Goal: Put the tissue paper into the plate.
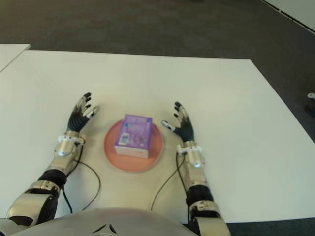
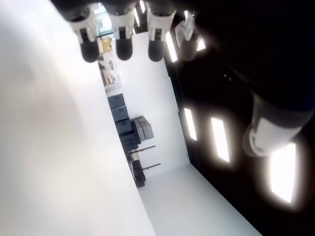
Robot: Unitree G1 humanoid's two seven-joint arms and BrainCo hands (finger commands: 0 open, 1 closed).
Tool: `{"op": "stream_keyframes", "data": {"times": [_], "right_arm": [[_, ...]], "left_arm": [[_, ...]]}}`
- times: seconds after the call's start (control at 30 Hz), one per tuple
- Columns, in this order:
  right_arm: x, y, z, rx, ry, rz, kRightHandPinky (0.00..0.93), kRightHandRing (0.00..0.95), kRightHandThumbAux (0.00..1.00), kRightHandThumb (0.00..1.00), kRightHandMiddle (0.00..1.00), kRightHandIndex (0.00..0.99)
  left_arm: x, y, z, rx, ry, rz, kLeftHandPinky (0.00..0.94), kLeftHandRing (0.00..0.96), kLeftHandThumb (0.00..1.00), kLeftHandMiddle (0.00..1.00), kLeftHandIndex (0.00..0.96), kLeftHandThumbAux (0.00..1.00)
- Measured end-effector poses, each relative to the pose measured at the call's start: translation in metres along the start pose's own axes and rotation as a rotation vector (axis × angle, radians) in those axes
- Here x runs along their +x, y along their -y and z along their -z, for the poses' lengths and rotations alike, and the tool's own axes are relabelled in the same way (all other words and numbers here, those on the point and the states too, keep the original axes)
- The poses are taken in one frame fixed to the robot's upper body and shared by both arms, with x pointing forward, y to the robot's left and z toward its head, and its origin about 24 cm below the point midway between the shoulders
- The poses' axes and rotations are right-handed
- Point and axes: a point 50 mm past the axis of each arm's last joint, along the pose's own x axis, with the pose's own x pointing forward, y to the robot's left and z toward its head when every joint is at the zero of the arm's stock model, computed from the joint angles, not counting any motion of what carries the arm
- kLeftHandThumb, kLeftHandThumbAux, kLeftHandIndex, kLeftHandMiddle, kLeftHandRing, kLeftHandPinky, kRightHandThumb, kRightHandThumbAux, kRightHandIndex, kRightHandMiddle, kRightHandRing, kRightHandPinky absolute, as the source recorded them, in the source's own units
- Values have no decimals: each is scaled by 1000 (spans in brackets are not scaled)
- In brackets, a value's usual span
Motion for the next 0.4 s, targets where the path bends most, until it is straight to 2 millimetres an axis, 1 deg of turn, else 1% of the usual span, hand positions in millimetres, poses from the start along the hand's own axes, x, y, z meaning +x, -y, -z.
{"op": "stream_keyframes", "data": {"times": [0.2,0.4], "right_arm": [[-1,-3,-1,17,5,21,0,0,825,2,0,0],[-1,-5,-1,36,10,50,0,0,836,38,0,0]], "left_arm": [[-1,1,0,1,3,22,0,0,0,0,0,541],[-1,1,-1,-1,5,23,0,0,0,0,0,533]]}}
